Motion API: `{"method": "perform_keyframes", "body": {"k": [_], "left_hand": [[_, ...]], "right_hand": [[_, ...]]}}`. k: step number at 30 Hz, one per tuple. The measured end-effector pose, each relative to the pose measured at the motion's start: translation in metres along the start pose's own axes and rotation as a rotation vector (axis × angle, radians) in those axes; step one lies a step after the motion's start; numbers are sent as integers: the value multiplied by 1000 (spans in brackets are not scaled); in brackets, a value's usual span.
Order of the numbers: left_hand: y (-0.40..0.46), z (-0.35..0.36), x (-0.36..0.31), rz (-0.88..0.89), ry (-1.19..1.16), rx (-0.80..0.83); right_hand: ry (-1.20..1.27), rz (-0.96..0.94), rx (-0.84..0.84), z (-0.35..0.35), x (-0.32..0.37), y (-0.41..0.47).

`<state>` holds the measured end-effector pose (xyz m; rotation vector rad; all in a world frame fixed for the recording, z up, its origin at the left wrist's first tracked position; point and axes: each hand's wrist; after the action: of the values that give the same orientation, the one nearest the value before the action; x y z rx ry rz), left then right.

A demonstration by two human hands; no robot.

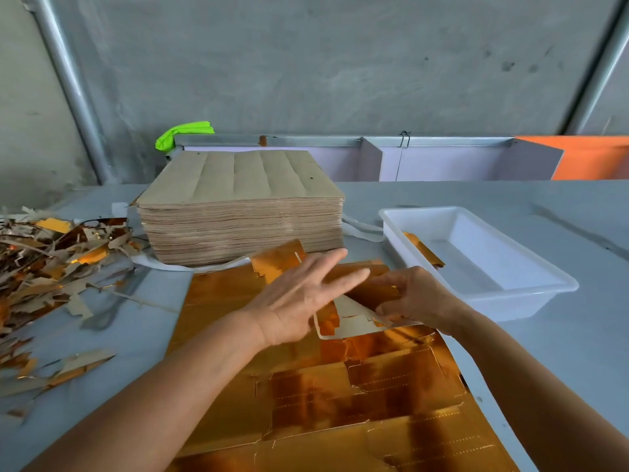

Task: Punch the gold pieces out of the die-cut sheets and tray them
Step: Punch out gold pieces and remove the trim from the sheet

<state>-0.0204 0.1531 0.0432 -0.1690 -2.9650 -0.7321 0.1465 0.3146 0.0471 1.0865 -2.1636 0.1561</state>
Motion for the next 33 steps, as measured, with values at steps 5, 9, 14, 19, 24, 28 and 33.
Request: {"method": "perform_keyframes", "body": {"k": [5, 9, 14, 19, 24, 28, 33], "left_hand": [[-17, 16, -20, -70, 8, 138], [-17, 17, -38, -87, 219, -111], [-9, 15, -31, -112, 200, -434], [-19, 15, -19, -118, 80, -442], [-19, 7, -16, -209, -19, -383], [-13, 0, -14, -227, -55, -405], [-12, -2, -11, -228, -83, -415]], "right_hand": [[43, 46, -27, 3, -2, 0], [127, 107, -30, 7, 0, 1], [314, 143, 52, -5, 1, -5], [128, -8, 130, -6, 7, -6], [70, -79, 151, -3, 16, -7], [139, -131, 148, -6, 21, -9], [358, -143, 181, -9, 31, -15]]}}
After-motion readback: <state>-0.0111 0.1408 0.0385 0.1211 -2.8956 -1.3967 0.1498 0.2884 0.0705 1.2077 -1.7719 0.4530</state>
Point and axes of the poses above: each hand's wrist, its own y-axis towards the middle knuckle, its own z-axis out of the palm, x = y × z, and after that the axes turned 11 degrees about -x, right-handed
